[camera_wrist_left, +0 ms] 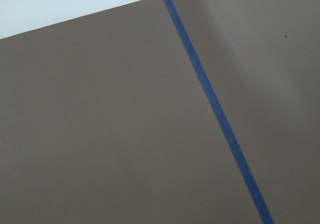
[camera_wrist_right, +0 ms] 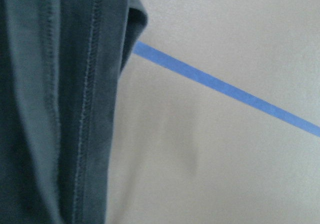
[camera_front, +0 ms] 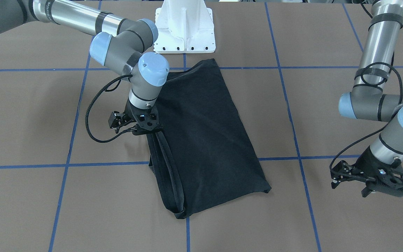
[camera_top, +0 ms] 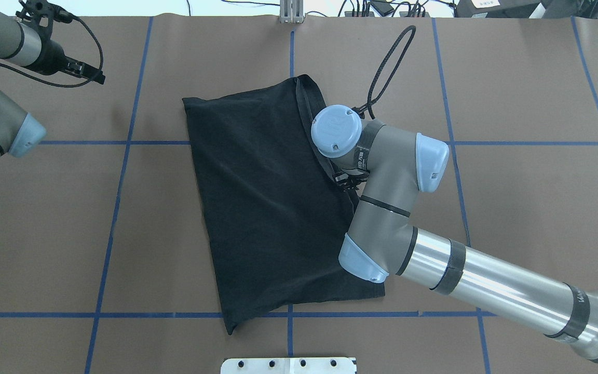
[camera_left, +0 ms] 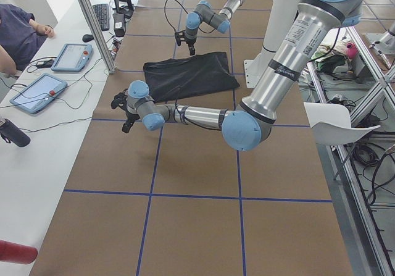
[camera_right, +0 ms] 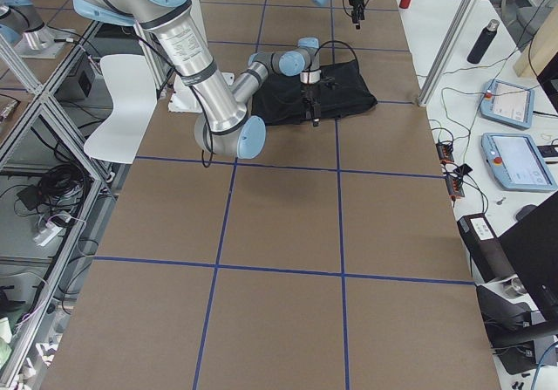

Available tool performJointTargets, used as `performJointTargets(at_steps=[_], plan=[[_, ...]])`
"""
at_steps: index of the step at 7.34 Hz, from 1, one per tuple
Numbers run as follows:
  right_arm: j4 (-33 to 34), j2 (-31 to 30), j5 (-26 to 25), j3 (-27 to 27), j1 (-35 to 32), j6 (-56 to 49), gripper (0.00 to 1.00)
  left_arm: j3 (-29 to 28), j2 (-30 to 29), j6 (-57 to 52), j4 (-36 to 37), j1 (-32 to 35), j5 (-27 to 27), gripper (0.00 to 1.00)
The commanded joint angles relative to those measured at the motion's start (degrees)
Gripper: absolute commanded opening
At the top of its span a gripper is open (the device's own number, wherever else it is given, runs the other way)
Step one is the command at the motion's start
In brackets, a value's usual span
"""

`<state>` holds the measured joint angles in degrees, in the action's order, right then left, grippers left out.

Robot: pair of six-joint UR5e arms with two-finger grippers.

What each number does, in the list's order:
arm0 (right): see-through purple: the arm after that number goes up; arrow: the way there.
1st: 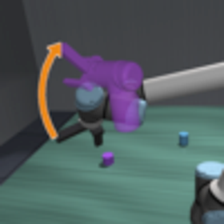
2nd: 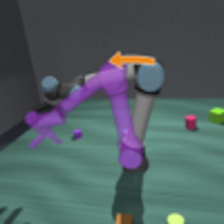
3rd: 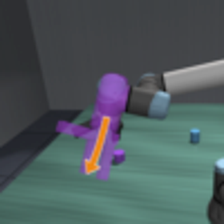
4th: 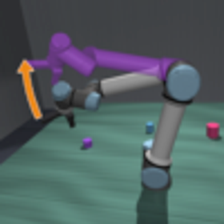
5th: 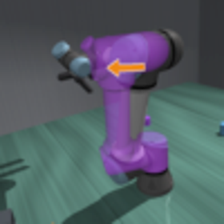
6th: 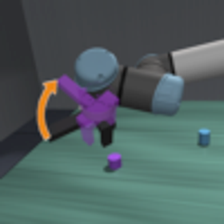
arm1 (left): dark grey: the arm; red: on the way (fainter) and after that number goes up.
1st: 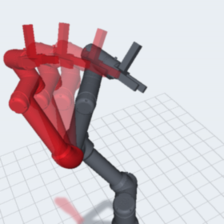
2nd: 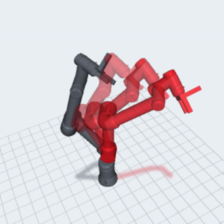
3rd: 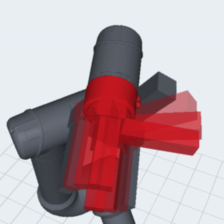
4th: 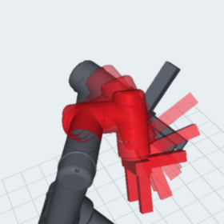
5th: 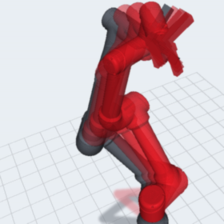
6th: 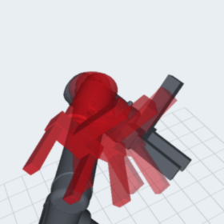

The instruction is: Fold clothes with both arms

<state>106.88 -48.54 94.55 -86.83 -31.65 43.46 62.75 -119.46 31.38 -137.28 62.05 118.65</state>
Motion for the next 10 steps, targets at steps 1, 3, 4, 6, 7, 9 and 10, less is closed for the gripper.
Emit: performJointTargets(at_steps=[1,3,4,6,7,9,10], plan=[[0.0,-1.1,0.4,-0.5,-2.0,-0.3,1.00,0.1,-0.1,0.0,0.0,0.0,0.0,1.00],[-1.1,0.0,2.8,-0.6,-4.2,0.4,1.00,3.1,0.0,6.5,0.4,0.0,3.9,1.00],[-5.6,-0.5,7.1,-0.8,-5.9,0.4,1.00,6.7,0.4,12.7,0.4,-0.8,5.4,1.00],[-7.7,-2.2,9.9,-3.4,-8.0,0.6,1.00,20.0,7.6,26.5,0.4,-7.9,4.7,1.00],[-8.3,-5.7,11.0,-7.6,-8.4,0.6,1.00,26.6,10.4,34.3,0.4,-12.3,3.4,1.00],[-17.2,-14.8,13.1,-14.3,-8.7,2.2,1.00,36.2,15.0,47.4,0.5,-23.8,-5.0,1.00],[-20.4,-17.4,13.8,-15.8,-8.6,4.2,1.00,39.9,16.9,53.2,0.5,-28.9,-7.8,1.00]])
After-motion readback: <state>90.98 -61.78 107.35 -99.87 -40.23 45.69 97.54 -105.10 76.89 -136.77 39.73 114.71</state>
